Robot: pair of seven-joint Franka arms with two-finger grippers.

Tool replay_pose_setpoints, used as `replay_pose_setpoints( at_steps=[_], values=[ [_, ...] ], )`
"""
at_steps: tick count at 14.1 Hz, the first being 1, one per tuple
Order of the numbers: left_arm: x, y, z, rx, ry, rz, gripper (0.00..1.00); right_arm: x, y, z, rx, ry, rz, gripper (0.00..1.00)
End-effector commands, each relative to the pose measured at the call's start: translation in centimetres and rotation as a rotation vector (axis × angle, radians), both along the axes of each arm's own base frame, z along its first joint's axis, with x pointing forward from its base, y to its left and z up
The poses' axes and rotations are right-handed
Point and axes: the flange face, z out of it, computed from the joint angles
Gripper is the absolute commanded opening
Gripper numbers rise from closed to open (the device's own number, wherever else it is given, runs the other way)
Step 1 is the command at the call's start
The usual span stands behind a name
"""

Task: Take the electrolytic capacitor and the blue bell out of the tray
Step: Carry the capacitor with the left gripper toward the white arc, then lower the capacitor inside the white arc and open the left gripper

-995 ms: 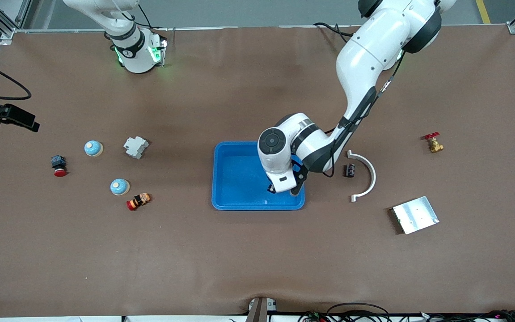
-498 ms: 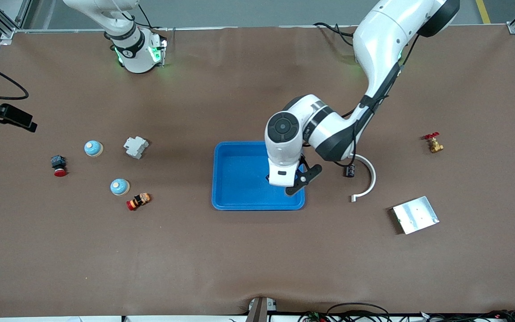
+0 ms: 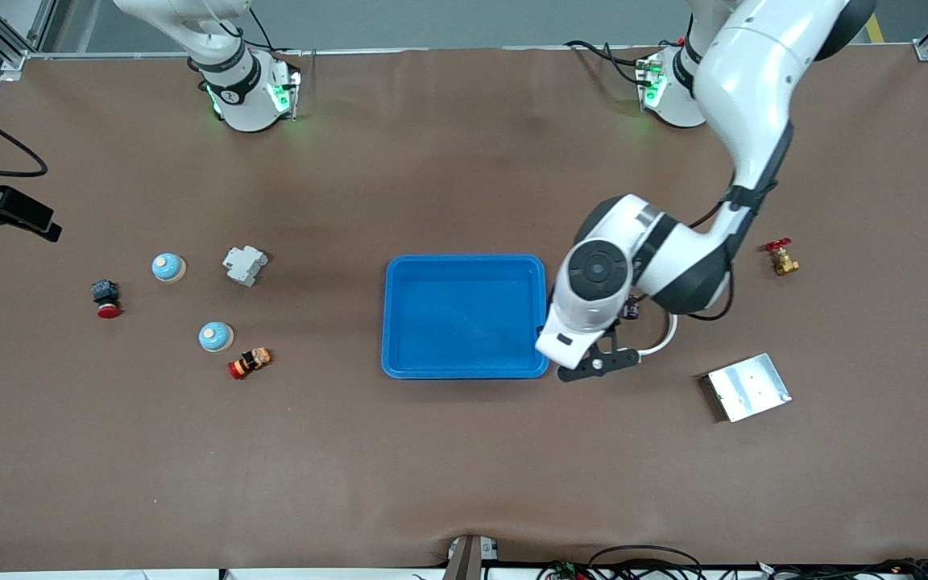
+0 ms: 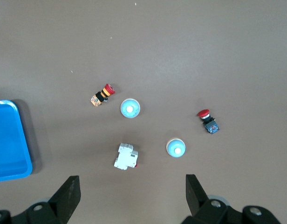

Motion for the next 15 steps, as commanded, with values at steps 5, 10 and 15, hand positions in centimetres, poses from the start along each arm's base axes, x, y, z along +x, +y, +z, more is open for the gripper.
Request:
replay_pose_setpoints(
  at_steps=[5, 10, 15],
  values=[
    [-6.0, 17.0, 1.9, 0.012, -0.07, -0.323, 0.0, -1.1, 1.0, 1.1, -0.004, -0.017, 0.019, 1.0],
    [-8.9, 22.6, -3.0, -0.023, -0.147, -0.397, 0.0, -1.3, 1.8, 1.1, -0.005, -0.011, 0.028, 1.0],
    [-9.3, 25.5, -5.7, -0.026, -0.17, -0.45, 0.0, -1.4, 2.0, 1.2, -0.005, 0.0, 0.036, 1.0]
  ],
)
